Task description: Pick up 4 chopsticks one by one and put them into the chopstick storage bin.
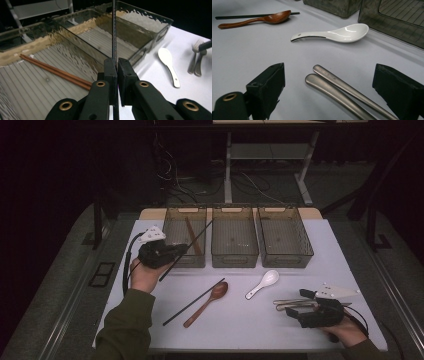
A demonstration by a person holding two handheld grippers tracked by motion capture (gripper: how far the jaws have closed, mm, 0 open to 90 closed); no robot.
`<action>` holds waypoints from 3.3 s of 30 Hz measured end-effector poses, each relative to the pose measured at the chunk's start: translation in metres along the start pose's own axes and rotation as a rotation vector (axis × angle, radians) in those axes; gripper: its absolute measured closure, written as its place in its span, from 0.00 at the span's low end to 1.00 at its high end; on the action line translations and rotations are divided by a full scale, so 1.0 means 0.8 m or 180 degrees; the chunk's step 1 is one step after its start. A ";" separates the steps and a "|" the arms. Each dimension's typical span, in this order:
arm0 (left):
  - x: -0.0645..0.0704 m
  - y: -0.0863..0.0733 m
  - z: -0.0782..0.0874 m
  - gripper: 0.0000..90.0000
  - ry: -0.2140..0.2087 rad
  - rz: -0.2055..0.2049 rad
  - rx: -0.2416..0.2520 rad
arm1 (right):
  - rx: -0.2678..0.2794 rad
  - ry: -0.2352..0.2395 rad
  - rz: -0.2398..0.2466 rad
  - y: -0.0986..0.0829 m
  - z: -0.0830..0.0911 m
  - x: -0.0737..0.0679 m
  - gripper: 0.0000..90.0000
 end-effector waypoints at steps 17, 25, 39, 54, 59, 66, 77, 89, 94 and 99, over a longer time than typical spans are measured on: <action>-0.052 0.059 -0.033 0.95 0.0211 0.0174 0.0177 | 0.0017 -0.0001 -0.0003 0.000 0.001 0.001 0.12; -0.073 0.064 -0.047 0.95 0.0423 0.0265 0.0189 | 0.0027 -0.0003 0.0004 0.001 0.002 0.001 0.12; -0.113 0.039 -0.070 0.95 0.0720 0.0541 0.0077 | 0.0030 0.0010 0.0008 0.001 0.002 0.001 0.12; -0.124 0.009 -0.091 0.95 0.0876 0.0643 -0.0388 | 0.0026 0.0020 0.0015 0.001 0.002 0.000 0.12; -0.126 0.000 -0.095 0.94 0.0891 0.0657 -0.0567 | 0.0030 0.0016 0.0015 0.001 0.003 0.000 0.12; -0.126 0.001 -0.096 0.68 0.0922 0.0638 -0.0566 | 0.0023 0.0020 0.0025 0.001 0.002 0.000 0.12; -0.106 0.013 -0.092 0.48 0.0670 0.0418 -0.0460 | 0.0027 0.0013 0.0025 0.001 0.002 0.000 0.12; -0.061 0.013 -0.063 0.34 0.0343 0.0137 -0.0437 | 0.0028 0.0005 0.0016 0.001 0.003 -0.001 0.12; -0.043 0.002 -0.045 0.33 0.0271 0.0096 -0.0442 | 0.0026 0.0001 0.0018 0.001 0.000 -0.002 0.12; -0.026 -0.006 -0.028 0.31 0.0216 0.0093 -0.0407 | 0.0039 -0.0003 0.0045 0.001 -0.003 -0.004 0.12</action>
Point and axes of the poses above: each handheld gripper's, and its own axes: z roughly backward along the jaws, y roughly out of its top, x roughly to its right, the point moved 3 cm from there along -z, roughly forward along the jaws, and after that the axes turned 1 degree about -y, right-handed, at the moved point
